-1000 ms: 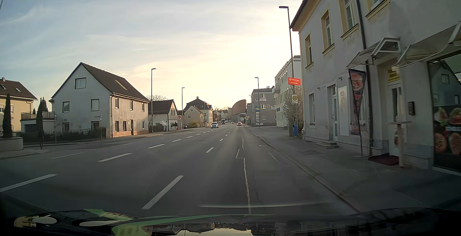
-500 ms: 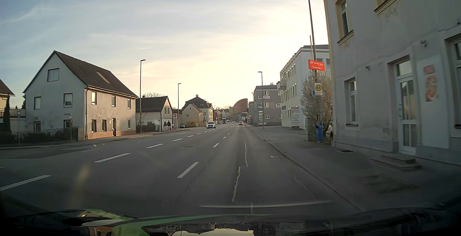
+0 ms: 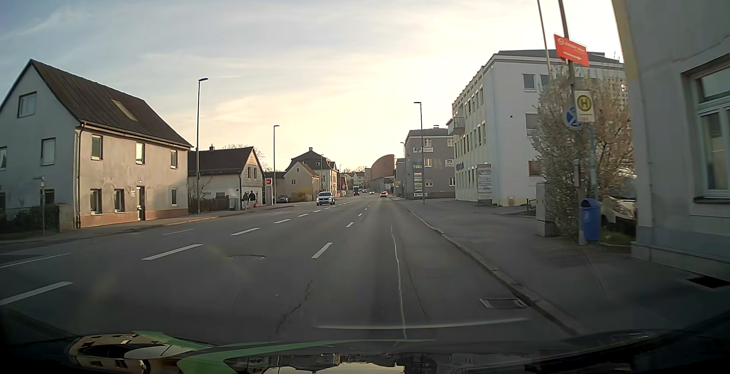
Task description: Follow the waypoints while adhering to traffic rules and regulations
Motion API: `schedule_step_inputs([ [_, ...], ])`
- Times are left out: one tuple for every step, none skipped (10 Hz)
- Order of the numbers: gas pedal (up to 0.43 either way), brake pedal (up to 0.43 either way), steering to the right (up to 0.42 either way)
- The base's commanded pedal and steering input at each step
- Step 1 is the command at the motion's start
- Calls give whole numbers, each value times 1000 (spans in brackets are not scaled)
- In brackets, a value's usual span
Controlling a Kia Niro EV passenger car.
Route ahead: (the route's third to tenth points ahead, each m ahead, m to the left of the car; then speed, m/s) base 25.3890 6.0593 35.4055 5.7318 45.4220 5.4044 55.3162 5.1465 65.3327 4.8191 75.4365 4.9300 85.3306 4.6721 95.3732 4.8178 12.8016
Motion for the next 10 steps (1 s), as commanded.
schedule_step_inputs([
  [79, 0, -2],
  [79, 0, -2],
  [79, 0, -1],
  [79, 0, -1],
  [79, 0, -1],
  [79, 0, 1],
  [79, 0, 1],
  [79, 0, 1],
  [79, 0, 1],
  [79, 0, 1],
])
